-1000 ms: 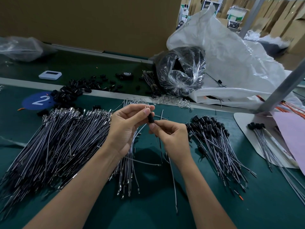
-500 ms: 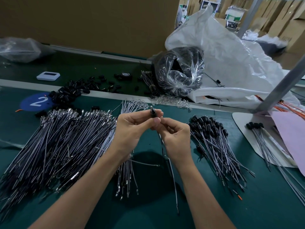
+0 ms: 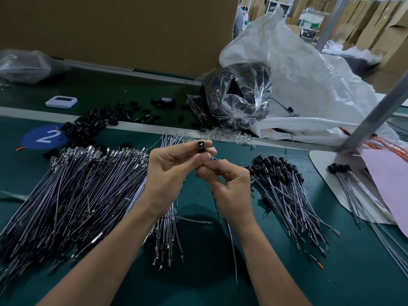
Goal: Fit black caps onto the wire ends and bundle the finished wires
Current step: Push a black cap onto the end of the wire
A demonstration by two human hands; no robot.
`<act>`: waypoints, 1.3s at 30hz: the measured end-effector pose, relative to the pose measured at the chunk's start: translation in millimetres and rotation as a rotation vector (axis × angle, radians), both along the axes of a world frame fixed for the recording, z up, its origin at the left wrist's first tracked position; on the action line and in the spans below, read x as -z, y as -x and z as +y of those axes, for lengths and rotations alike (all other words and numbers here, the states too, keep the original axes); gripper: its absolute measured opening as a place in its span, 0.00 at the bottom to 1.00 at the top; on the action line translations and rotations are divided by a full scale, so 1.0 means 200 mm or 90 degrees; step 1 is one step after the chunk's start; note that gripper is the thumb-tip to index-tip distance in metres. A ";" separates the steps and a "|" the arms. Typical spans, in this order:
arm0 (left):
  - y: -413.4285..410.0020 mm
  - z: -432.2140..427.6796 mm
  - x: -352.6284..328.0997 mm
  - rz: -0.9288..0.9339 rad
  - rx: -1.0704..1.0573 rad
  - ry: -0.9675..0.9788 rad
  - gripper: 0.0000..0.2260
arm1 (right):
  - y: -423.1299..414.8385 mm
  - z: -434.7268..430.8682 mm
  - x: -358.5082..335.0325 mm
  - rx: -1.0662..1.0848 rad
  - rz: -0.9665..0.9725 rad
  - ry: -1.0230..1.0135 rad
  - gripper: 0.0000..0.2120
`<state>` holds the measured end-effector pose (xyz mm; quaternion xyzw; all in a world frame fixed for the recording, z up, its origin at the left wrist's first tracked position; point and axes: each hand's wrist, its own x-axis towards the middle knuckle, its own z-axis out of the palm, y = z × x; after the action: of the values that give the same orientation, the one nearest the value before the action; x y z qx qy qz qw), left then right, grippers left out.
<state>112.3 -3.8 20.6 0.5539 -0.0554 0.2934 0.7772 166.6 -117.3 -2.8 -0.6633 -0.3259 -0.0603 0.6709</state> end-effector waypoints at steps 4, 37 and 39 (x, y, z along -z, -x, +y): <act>0.01 0.01 -0.01 -0.013 -0.007 -0.007 0.10 | 0.01 0.00 0.02 0.008 -0.020 0.026 0.03; -0.02 0.08 0.05 0.311 0.053 0.067 0.14 | -0.73 -0.12 -0.10 0.387 -0.021 0.756 0.13; -0.02 0.07 0.05 0.315 0.056 0.053 0.14 | -0.74 -0.14 -0.06 0.412 -0.039 0.761 0.09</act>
<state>116.2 10.4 11.2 0.5737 0.1243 0.1167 0.8012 315.4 -144.3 9.5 -0.9822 -0.1073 -0.0863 0.1280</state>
